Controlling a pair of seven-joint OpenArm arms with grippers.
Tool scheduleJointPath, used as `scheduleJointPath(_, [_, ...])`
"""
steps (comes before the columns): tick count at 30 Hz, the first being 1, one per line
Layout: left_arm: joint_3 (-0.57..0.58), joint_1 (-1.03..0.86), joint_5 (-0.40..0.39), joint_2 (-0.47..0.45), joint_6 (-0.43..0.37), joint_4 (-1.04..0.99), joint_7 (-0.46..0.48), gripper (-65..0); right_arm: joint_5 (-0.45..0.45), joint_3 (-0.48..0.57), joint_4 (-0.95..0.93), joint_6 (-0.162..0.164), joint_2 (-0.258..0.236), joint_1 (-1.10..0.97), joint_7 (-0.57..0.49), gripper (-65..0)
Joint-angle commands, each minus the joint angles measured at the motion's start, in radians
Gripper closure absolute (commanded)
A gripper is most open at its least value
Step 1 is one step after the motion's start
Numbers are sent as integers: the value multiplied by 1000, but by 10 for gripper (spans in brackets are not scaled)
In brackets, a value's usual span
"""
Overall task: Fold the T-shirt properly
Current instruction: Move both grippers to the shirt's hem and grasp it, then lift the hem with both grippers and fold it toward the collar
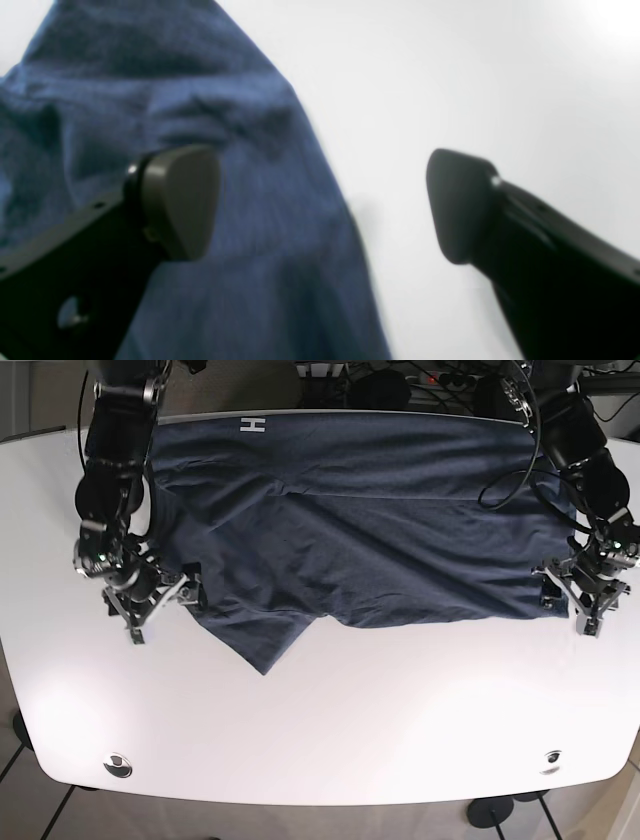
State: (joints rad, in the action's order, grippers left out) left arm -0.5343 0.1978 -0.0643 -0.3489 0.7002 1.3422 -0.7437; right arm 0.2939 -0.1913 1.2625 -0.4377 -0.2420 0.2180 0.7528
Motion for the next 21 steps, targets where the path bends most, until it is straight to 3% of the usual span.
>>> scheduleJointPath(1, [1, 29, -13, -23, -2, 16, 26, -396, 12, 26, -71, -2, -21, 67, -55, -614])
scheduleJointPath(5, [-2, 41, -13, -23, -2, -17, 29, -396, 12, 109, -139, -2, -3, 103, -83, -612])
scheduleJointPath(9, [-4, 64, -13, -40, -2, -60, 31, -396, 12, 123, -140, -2, 37, 99, -117, -602])
scheduleJointPath(10, [1, 94, -13, -48, -66, -116, 31, -396, 12, 123, -140, -2, 40, 97, -118, -537])
scheduleJointPath(12, [1, 144, -13, -51, -236, -212, 52, -396, 12, 123, -140, -2, 59, 97, -120, -333])
scheduleJointPath(14, [1, 167, -13, -75, -304, -283, 115, -397, 12, 123, -140, -2, 62, 100, -121, -116])
scheduleJointPath(15, [1, 170, -13, -77, -302, -313, 137, -397, 12, 123, -140, -2, 63, 102, -121, -46])
scheduleJointPath(21, [3, 251, -15, -78, -300, -525, 177, -397, 12, 117, -132, -2, 63, 103, -126, -22])
